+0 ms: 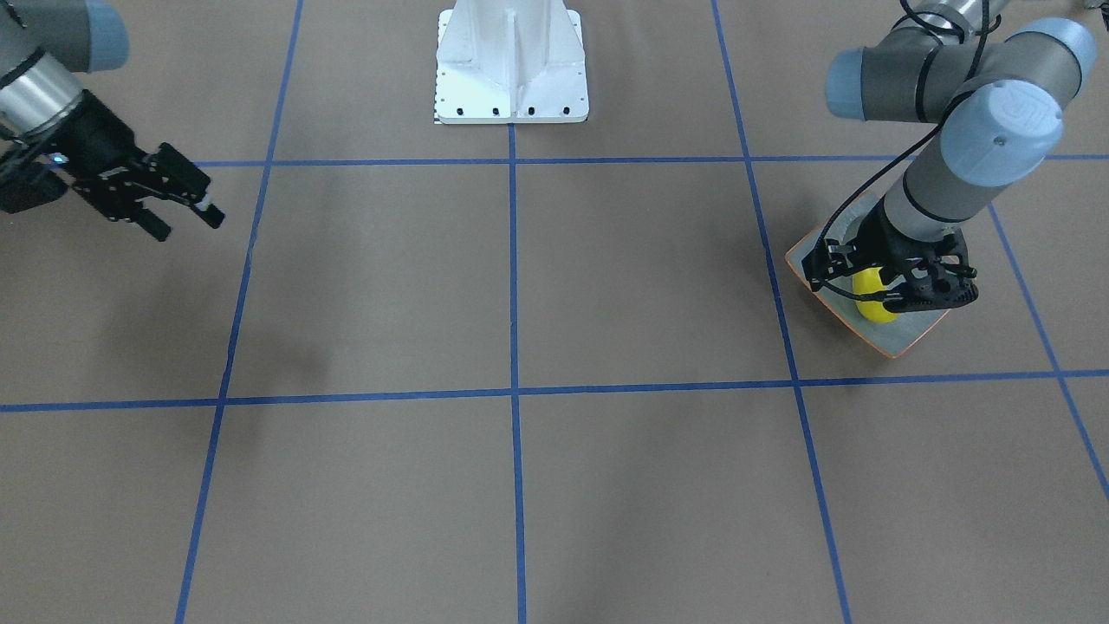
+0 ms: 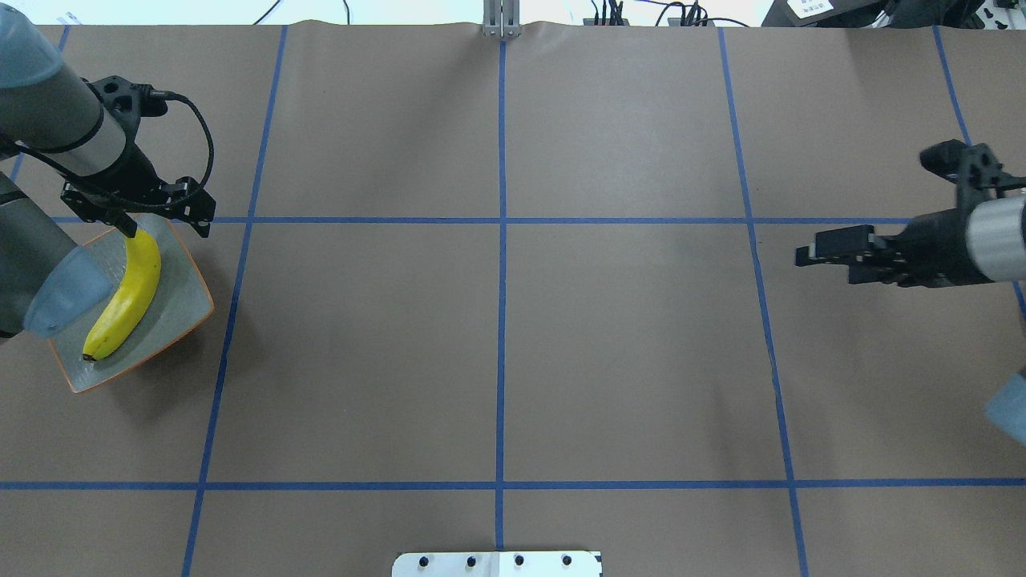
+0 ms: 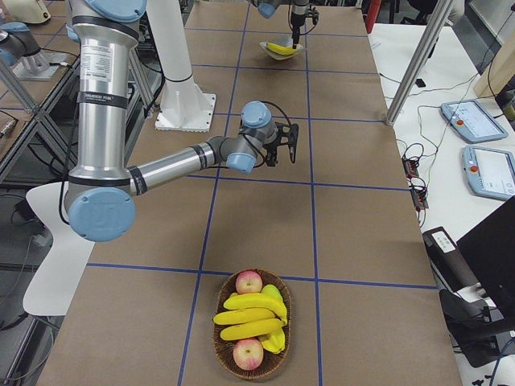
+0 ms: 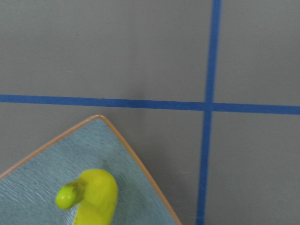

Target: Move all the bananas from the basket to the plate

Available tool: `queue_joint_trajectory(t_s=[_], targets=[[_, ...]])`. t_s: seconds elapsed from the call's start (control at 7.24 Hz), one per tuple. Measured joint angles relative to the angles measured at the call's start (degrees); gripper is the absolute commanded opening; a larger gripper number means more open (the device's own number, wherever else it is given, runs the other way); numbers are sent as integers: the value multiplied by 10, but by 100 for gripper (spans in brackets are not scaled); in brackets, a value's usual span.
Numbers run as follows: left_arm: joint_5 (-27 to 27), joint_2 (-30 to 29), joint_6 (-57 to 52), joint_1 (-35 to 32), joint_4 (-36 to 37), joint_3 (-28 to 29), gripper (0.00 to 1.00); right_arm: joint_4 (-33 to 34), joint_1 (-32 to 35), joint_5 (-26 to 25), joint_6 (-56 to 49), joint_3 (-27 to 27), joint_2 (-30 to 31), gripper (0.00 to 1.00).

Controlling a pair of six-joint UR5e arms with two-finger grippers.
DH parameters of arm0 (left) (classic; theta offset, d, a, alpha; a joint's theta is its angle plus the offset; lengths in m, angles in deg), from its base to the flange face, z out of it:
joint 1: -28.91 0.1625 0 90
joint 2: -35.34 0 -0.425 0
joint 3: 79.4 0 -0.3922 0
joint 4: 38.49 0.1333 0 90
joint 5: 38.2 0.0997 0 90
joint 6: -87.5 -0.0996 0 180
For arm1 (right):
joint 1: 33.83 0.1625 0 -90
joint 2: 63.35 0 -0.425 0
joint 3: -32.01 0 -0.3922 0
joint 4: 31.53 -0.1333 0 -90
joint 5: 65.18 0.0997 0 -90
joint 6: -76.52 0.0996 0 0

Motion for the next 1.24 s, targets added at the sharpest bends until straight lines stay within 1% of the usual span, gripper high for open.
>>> queue_joint_trajectory(t_s=[0.14,0.28,0.55,0.69,0.97,1.24], targets=[[-7,0,14,1,-1,-4,100,-2,40,9,-94,8,46,100],[-9,0,20,1,-1,-5,100,-2,72,11,-174,25,77,100],[-10,-1,25,1,-1,-6,100,-1,122,5,-262,48,130,100],[-10,-1,29,2,-1,-7,100,1,142,-7,-304,57,153,100],[-8,-1,40,4,-1,-7,100,4,183,-30,-384,101,168,100],[-6,1,57,10,-11,-7,100,4,223,-40,-424,130,166,100]])
